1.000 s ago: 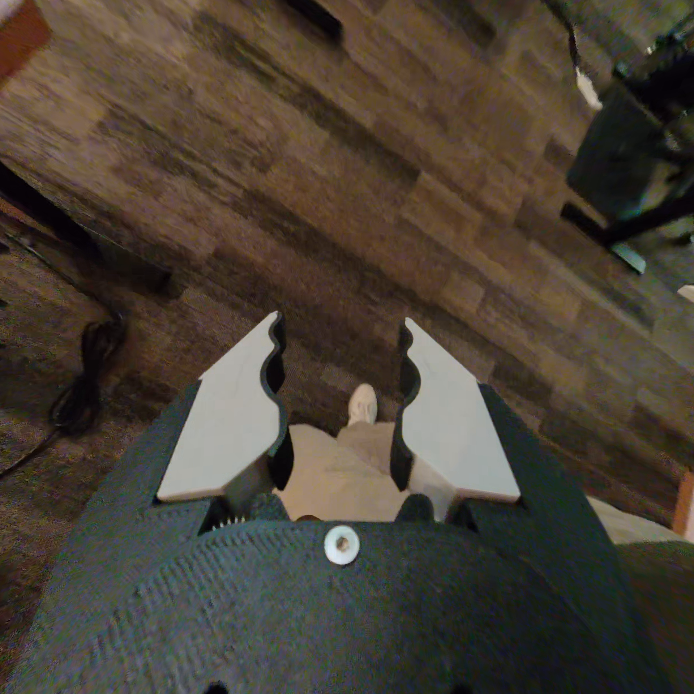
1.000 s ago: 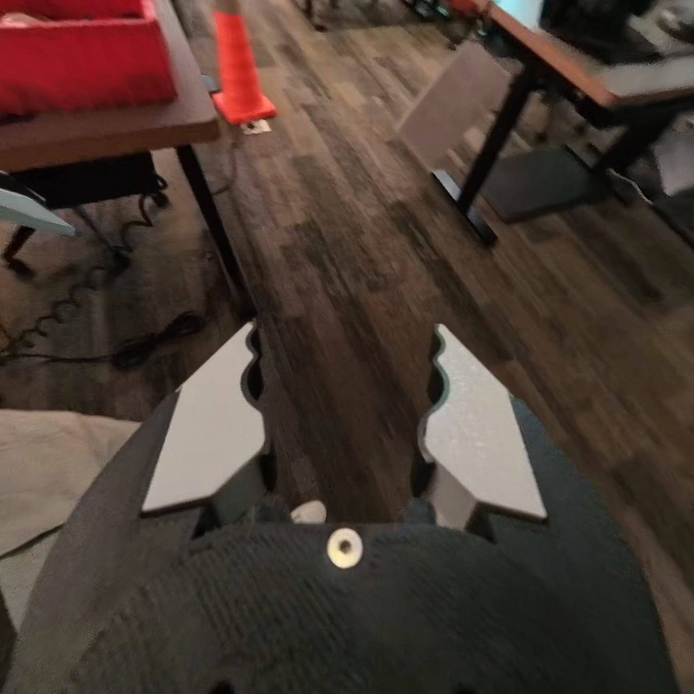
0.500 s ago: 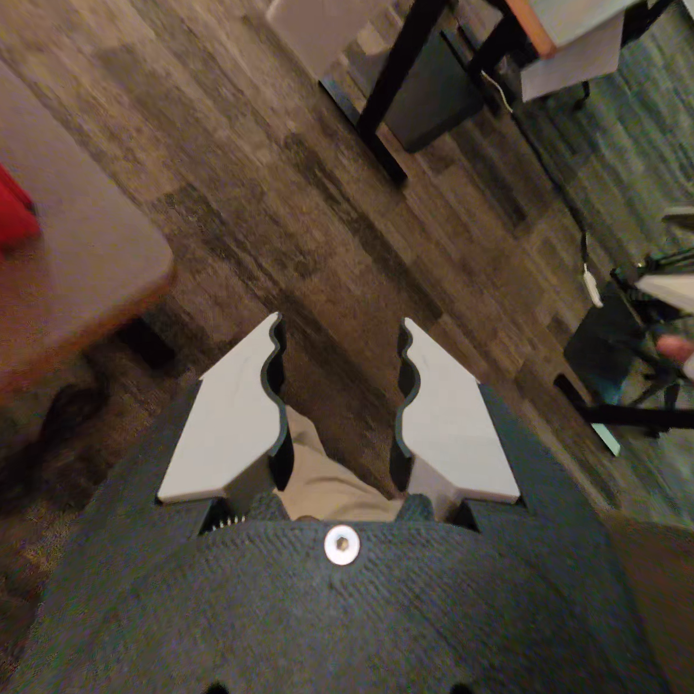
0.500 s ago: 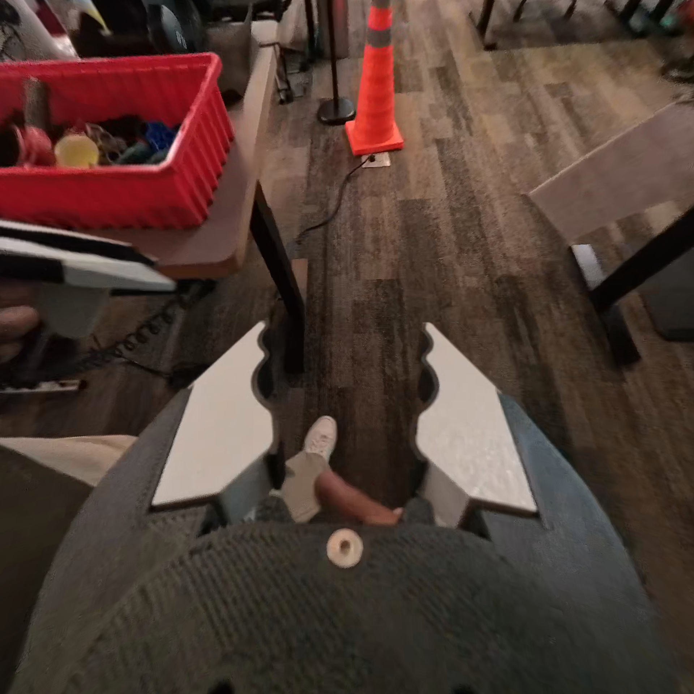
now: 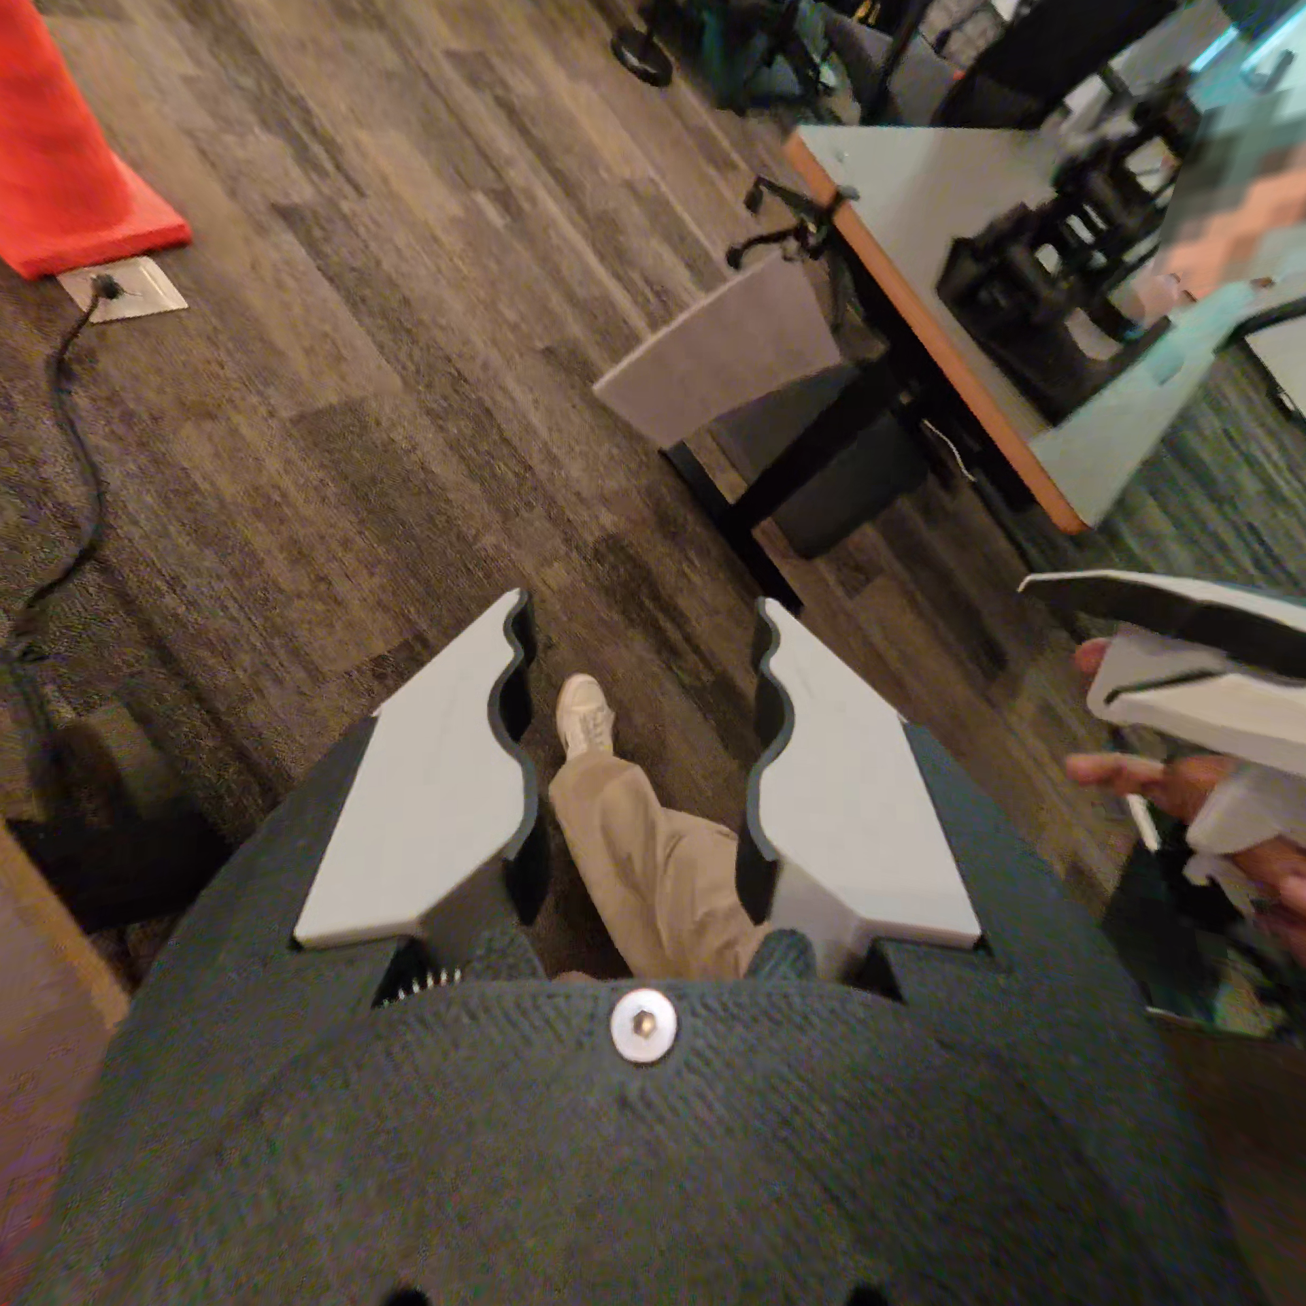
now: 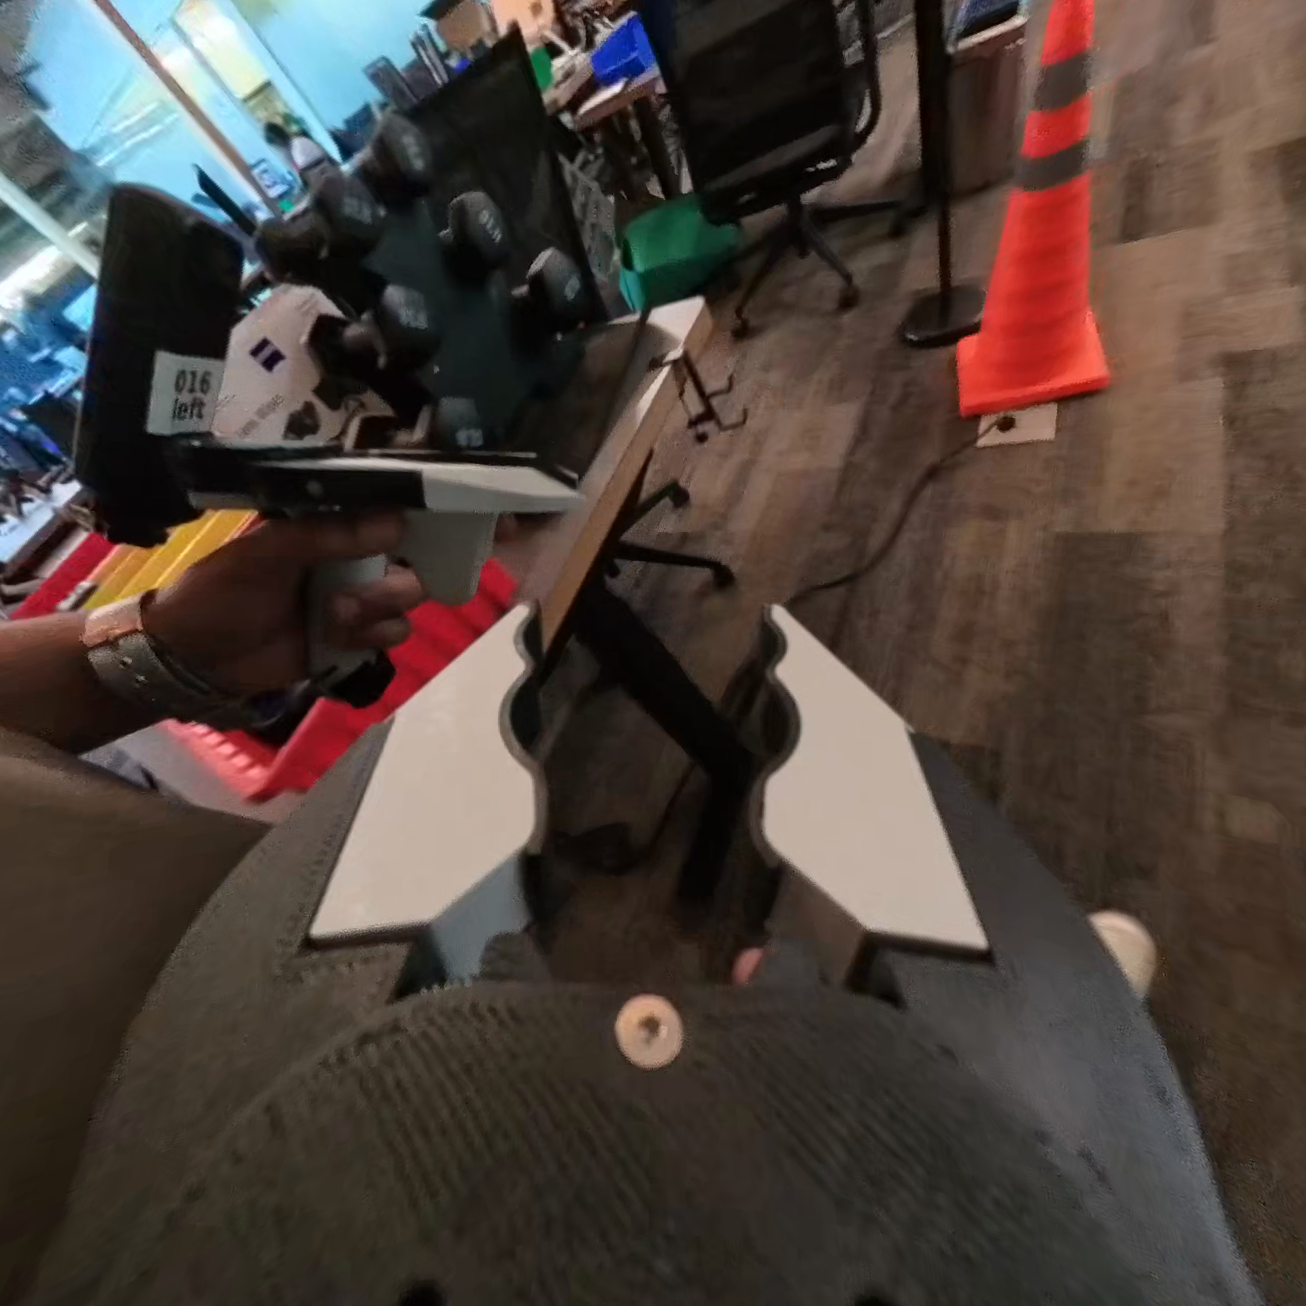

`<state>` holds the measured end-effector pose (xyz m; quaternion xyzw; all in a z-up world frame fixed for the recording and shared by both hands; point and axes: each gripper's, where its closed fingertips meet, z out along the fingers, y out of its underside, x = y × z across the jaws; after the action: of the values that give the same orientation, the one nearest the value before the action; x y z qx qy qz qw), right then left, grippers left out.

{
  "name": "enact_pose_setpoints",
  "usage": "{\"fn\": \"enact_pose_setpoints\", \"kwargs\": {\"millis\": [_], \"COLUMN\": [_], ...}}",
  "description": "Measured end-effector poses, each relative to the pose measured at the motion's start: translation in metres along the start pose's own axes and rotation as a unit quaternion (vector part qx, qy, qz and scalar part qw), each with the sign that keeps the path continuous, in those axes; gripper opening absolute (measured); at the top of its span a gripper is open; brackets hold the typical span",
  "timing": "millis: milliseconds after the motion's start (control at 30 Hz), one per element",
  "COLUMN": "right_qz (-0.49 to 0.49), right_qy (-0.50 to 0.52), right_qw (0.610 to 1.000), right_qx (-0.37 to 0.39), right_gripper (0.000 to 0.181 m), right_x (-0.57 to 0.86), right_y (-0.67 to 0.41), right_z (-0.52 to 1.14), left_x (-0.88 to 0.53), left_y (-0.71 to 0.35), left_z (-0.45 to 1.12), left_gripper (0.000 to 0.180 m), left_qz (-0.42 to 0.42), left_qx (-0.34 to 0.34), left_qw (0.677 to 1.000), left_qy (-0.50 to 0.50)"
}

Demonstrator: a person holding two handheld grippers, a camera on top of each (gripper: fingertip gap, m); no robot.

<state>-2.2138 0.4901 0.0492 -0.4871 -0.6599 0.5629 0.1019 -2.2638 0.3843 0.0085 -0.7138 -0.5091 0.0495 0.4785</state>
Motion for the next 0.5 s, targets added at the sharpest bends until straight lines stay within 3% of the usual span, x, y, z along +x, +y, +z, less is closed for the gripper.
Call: {"fn": "enact_pose_setpoints", "kwargs": {"millis": [133, 167, 233, 267, 400, 500], "right_qz": [-0.138, -0.162, -0.189, -0.199, -0.232, -0.271], "right_qy": [0.042, 0.058, 0.060, 0.034, -0.067, -0.113], "right_qw": [0.990, 0.985, 0.979, 0.977, 0.967, 0.953], "right_qx": [-0.007, -0.013, -0.044, -0.065, -0.082, -0.068], "right_gripper": [0.055, 0.050, 0.018, 0.017, 0.047, 0.065], "right_x": [0.109, 0.134, 0.169, 0.176, 0.179, 0.174], "right_y": [-0.080, -0.104, -0.144, -0.158, -0.215, -0.249], "right_z": [0.064, 0.080, 0.119, 0.142, 0.231, 0.300], "left_x": [-0.041, -0.048, -0.059, -0.067, -0.123, -0.187], "left_y": [-0.056, -0.074, -0.118, -0.139, -0.205, -0.243], "left_z": [0.070, 0.083, 0.103, 0.109, 0.122, 0.123], "left_gripper": [0.057, 0.057, 0.057, 0.058, 0.062, 0.079], "left_qz": [-0.049, -0.064, -0.084, -0.084, -0.097, -0.146], "left_qx": [0.001, 0.000, 0.015, 0.025, 0.039, 0.085], "left_qw": [0.996, 0.994, 0.990, 0.988, 0.971, 0.944], "left_qy": [-0.077, -0.092, -0.114, -0.130, -0.215, -0.284]}}
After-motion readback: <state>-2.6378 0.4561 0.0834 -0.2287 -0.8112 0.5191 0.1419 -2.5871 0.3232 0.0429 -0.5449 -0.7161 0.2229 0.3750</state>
